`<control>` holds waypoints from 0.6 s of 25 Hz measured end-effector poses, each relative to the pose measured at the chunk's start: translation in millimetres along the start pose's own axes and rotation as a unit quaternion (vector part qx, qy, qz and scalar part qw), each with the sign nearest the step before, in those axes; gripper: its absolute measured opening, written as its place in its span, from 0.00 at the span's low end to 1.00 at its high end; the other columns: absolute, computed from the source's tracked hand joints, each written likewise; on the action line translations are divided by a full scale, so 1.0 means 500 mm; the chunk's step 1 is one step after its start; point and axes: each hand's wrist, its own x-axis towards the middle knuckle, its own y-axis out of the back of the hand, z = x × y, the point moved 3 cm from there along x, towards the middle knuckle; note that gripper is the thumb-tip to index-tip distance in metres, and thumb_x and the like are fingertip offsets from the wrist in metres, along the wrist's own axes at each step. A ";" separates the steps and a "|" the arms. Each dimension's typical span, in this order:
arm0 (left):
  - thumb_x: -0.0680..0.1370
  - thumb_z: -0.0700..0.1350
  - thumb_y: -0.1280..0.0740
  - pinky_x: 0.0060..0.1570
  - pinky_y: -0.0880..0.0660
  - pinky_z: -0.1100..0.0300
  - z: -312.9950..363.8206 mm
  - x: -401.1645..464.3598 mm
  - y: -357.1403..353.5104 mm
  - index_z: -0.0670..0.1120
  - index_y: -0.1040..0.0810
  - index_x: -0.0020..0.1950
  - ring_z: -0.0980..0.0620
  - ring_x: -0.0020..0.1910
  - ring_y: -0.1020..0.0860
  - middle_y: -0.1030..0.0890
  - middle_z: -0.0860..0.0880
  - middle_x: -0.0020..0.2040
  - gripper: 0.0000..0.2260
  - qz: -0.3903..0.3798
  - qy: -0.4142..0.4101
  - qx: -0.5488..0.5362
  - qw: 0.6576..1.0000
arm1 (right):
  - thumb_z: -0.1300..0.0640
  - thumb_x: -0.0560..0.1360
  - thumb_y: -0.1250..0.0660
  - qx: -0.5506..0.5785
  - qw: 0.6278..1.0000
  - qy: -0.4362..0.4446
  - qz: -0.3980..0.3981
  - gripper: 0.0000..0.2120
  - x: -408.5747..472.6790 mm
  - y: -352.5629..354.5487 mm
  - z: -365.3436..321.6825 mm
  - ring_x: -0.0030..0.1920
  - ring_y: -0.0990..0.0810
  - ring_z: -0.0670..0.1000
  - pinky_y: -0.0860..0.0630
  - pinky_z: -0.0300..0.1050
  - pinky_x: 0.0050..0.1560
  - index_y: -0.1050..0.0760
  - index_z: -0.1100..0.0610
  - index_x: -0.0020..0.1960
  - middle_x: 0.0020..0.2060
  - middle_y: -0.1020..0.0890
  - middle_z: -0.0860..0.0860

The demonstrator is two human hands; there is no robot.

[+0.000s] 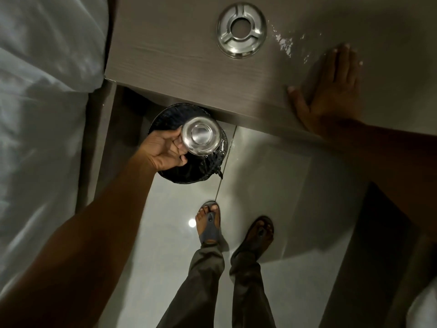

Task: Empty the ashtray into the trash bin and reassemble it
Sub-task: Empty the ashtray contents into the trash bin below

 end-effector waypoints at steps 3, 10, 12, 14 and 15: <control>0.72 0.47 0.30 0.40 0.36 0.53 0.001 0.003 0.006 0.51 0.20 0.40 0.55 0.29 0.32 0.28 0.53 0.29 0.02 -0.005 0.021 0.009 1.000 | 0.24 0.78 0.53 0.004 1.000 -0.003 -0.002 0.53 0.001 0.002 0.000 0.82 0.51 0.68 0.53 0.64 0.81 0.49 0.68 0.82 0.81 0.47 0.68; 0.70 0.47 0.27 0.40 0.36 0.53 0.011 0.018 0.007 0.50 0.20 0.40 0.55 0.29 0.32 0.28 0.52 0.29 0.03 -0.001 0.029 0.005 1.000 | 0.26 0.79 0.50 0.003 1.000 -0.009 -0.015 0.51 -0.001 0.013 -0.002 0.82 0.51 0.68 0.54 0.62 0.82 0.50 0.68 0.82 0.81 0.48 0.68; 0.69 0.47 0.26 0.39 0.35 0.53 0.015 0.022 0.009 0.51 0.19 0.40 0.56 0.29 0.32 0.28 0.53 0.30 0.04 -0.007 0.031 0.008 0.999 | 0.26 0.79 0.50 0.007 1.000 -0.011 -0.020 0.51 -0.001 0.017 -0.003 0.82 0.52 0.67 0.53 0.63 0.82 0.51 0.68 0.82 0.81 0.48 0.68; 0.68 0.47 0.25 0.39 0.34 0.53 0.018 0.023 0.010 0.51 0.19 0.39 0.56 0.29 0.31 0.28 0.53 0.30 0.04 -0.008 0.035 0.009 0.999 | 0.26 0.79 0.50 0.006 1.000 -0.012 -0.023 0.52 -0.001 0.019 -0.002 0.82 0.52 0.67 0.53 0.63 0.82 0.51 0.68 0.82 0.82 0.49 0.67; 0.68 0.47 0.26 0.39 0.34 0.53 0.020 0.022 0.012 0.51 0.19 0.39 0.56 0.29 0.31 0.28 0.53 0.29 0.03 -0.009 0.039 0.012 0.999 | 0.26 0.79 0.50 0.004 1.000 -0.012 -0.025 0.52 -0.001 0.018 -0.003 0.82 0.52 0.67 0.54 0.63 0.82 0.51 0.68 0.82 0.82 0.49 0.67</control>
